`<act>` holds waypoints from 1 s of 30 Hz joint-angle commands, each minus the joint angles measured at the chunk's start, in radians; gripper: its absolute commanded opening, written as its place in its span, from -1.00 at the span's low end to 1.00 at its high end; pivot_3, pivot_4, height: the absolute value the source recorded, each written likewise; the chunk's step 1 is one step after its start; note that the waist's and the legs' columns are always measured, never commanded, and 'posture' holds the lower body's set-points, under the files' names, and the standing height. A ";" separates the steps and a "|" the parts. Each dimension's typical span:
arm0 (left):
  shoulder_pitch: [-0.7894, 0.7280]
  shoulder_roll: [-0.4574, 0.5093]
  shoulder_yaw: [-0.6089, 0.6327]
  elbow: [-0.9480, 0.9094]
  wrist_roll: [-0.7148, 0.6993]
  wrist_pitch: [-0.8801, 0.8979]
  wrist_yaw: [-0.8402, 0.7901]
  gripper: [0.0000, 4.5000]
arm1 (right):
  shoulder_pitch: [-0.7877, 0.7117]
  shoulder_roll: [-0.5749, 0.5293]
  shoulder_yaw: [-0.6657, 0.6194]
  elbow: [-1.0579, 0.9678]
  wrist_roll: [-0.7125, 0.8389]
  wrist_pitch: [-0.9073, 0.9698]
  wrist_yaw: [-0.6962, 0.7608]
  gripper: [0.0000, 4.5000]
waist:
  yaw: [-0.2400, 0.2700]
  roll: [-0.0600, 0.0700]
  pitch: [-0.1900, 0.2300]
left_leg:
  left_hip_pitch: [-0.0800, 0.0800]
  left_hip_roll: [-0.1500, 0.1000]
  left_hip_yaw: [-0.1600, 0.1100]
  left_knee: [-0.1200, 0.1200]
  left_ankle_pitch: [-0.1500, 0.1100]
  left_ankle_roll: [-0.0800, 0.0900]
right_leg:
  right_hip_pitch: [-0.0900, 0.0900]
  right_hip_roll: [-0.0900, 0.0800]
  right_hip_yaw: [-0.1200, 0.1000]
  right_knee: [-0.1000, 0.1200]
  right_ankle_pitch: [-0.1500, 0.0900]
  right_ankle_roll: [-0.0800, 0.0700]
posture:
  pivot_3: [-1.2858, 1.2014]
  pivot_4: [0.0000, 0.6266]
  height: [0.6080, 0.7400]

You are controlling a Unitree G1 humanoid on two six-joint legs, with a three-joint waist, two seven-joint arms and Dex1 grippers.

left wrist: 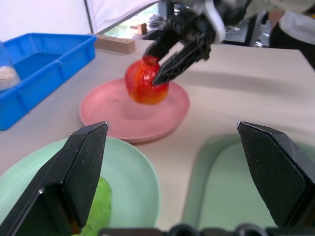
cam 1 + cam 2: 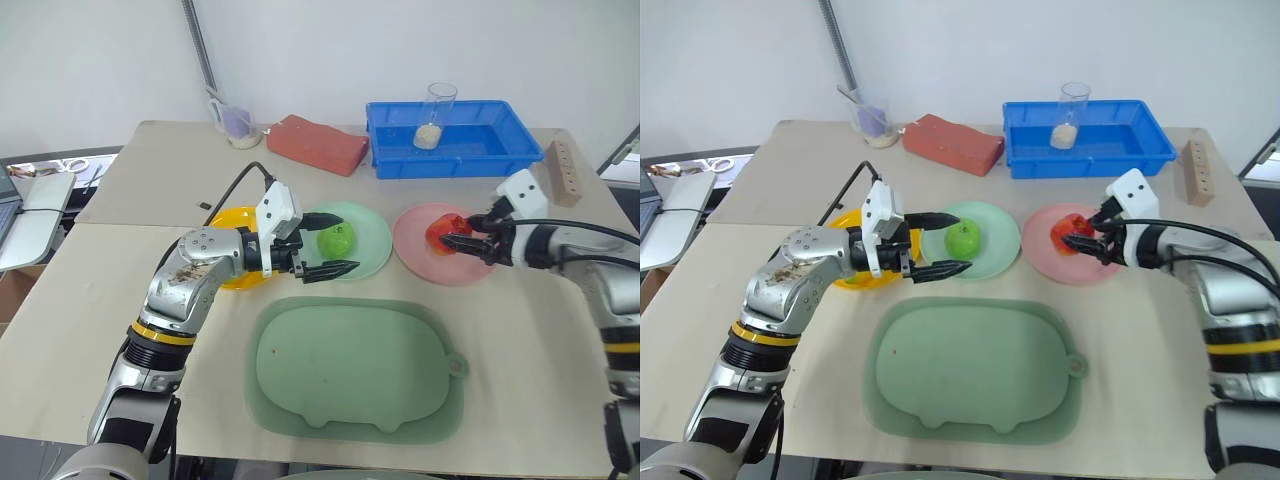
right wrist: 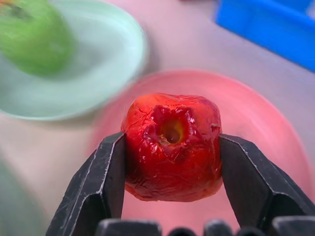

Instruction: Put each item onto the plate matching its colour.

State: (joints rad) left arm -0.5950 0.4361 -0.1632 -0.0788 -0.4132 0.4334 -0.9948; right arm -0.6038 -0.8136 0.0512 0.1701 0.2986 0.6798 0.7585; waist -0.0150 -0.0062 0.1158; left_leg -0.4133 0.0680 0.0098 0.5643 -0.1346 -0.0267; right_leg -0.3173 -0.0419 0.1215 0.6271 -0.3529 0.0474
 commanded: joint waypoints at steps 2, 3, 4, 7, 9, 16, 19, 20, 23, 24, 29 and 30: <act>0.002 0.009 -0.003 -0.031 0.013 -0.040 -0.016 1.00 | -0.057 0.031 0.001 0.089 -0.049 -0.057 0.005 0.32 | 0.001 0.001 0.000 | 0.000 0.000 0.000 0.000 0.000 0.000 | 0.000 0.000 0.000 0.000 0.000 0.000 | 0.03 -0.52 1.00; 0.006 0.010 -0.002 -0.034 0.013 -0.041 -0.018 1.00 | -0.060 0.035 -0.002 0.100 -0.055 -0.062 0.008 0.56 | 0.002 0.002 0.000 | 0.000 0.000 0.000 0.000 0.000 0.000 | 0.000 0.000 0.000 0.000 0.000 0.000 | 0.03 -0.52 1.00; 0.011 0.014 0.002 -0.039 0.012 -0.038 -0.017 1.00 | -0.058 0.035 -0.007 0.100 -0.053 -0.061 0.021 0.70 | 0.004 0.002 0.000 | 0.000 0.000 0.000 0.000 0.000 0.000 | 0.000 0.000 0.000 0.000 0.000 0.000 | 0.03 -0.52 1.00; 0.031 0.024 0.013 -0.058 0.009 -0.030 -0.010 1.00 | -0.041 0.024 -0.025 0.083 -0.044 -0.059 0.053 0.99 | 0.005 0.003 -0.001 | -0.001 0.000 0.000 0.000 0.000 -0.001 | 0.000 0.000 0.000 0.000 0.000 0.000 | 0.03 -0.52 1.00; 0.053 0.040 0.028 -0.079 0.002 -0.022 -0.005 1.00 | -0.020 0.005 -0.054 0.039 -0.026 -0.044 0.070 0.99 | 0.003 0.003 -0.001 | -0.001 0.000 0.000 0.000 0.000 -0.001 | 0.000 0.000 0.000 0.000 0.000 0.000 | 0.03 -0.52 1.00; 0.032 0.083 0.212 -0.008 -0.014 0.053 0.159 1.00 | 0.084 -0.019 -0.273 -0.201 0.058 0.057 -0.005 0.99 | 0.002 0.003 0.000 | 0.000 0.000 -0.001 0.000 0.000 -0.001 | 0.000 0.000 -0.001 0.001 0.000 0.000 | 0.03 -0.52 1.00; -0.004 0.100 0.348 0.147 0.067 0.018 0.383 1.00 | 0.154 0.034 -0.418 -0.295 0.094 0.081 -0.108 0.99 | 0.003 0.002 0.001 | 0.000 0.000 -0.002 0.000 0.000 -0.001 | 0.001 0.000 -0.001 0.001 0.000 0.000 | 0.03 -0.52 1.00; -0.006 0.116 0.387 0.208 0.095 -0.018 0.440 1.00 | 0.180 0.053 -0.450 -0.298 0.073 0.051 -0.156 0.99 | 0.001 0.001 0.001 | 0.000 0.000 -0.002 0.000 0.000 -0.001 | 0.001 0.000 -0.001 0.001 0.000 0.000 | 0.03 -0.52 1.00; 0.007 0.167 0.493 0.380 0.151 -0.134 0.568 1.00 | 0.259 0.088 -0.478 -0.248 -0.040 -0.095 -0.292 0.99 | -0.001 0.002 -0.001 | 0.001 0.000 -0.003 -0.001 0.000 -0.001 | 0.001 0.000 -0.001 0.001 0.000 0.000 | 0.03 -0.52 1.00; 0.015 0.181 0.512 0.429 0.177 -0.172 0.617 1.00 | 0.279 0.097 -0.475 -0.219 -0.076 -0.149 -0.327 0.99 | -0.001 0.002 -0.001 | 0.003 0.000 -0.003 -0.001 0.000 -0.001 | 0.001 0.000 -0.001 0.001 0.000 0.000 | 0.03 -0.52 1.00; 0.042 0.216 0.623 0.649 0.219 -0.304 0.808 1.00 | 0.285 0.144 -0.494 0.055 -0.173 -0.393 -0.493 0.99 | 0.000 0.002 0.000 | 0.008 -0.001 -0.002 -0.003 0.000 -0.001 | 0.000 -0.001 -0.001 0.000 0.000 0.000 | 0.03 -0.52 1.00; 0.057 0.223 0.628 0.692 0.235 -0.319 0.842 1.00 | 0.274 0.145 -0.496 0.125 -0.184 -0.438 -0.519 0.99 | 0.002 0.002 0.000 | 0.008 -0.001 -0.001 -0.004 0.000 -0.001 | 0.000 -0.001 -0.001 0.000 0.000 0.000 | 0.03 -0.52 1.00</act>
State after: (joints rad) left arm -0.5409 0.6311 0.4385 0.5776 -0.1983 0.1644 -0.2052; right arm -0.3046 -0.6598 -0.4076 0.2397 0.1380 0.3339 0.2888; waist -0.0133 -0.0047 0.1155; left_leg -0.4051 0.0671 0.0090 0.5600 -0.1337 -0.0287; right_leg -0.3172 -0.0431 0.1208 0.6275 -0.3529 0.0476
